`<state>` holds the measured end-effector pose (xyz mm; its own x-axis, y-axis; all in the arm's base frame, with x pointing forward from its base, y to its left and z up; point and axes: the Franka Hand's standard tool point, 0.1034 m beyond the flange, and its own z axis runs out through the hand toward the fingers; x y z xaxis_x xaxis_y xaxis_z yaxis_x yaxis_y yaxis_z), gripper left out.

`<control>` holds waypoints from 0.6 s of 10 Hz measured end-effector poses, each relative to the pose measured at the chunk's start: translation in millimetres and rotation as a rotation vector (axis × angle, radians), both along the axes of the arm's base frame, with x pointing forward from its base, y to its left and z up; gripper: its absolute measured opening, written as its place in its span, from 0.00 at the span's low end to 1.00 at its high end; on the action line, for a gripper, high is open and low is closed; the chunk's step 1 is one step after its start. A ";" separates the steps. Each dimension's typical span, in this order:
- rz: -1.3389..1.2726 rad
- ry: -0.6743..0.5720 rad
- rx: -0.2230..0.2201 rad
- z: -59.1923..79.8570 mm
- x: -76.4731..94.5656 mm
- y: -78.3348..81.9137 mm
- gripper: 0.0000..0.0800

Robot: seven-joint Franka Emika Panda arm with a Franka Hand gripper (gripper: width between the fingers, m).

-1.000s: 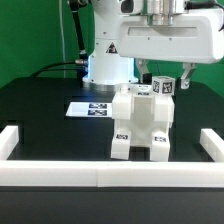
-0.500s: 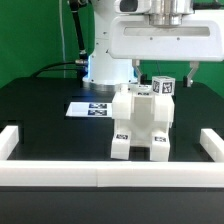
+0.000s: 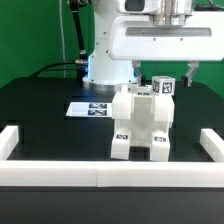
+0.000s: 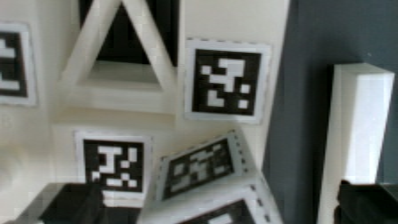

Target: Assemble chair

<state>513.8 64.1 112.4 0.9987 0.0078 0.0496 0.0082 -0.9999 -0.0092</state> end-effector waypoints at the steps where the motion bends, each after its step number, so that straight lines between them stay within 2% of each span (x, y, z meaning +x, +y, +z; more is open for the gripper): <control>1: 0.071 0.000 -0.004 -0.1 0.0 -1.1 0.81; 3: 0.075 0.000 -0.004 -0.3 -0.3 -1.2 0.81; 5: 0.075 0.000 -0.004 -0.3 -0.3 -1.4 0.48; 6: 0.075 0.000 -0.004 -0.3 -0.2 -1.4 0.36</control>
Offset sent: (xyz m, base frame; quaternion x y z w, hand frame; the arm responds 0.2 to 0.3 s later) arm 0.0000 0.0000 0.0000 0.0000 0.0000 0.0000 1.0000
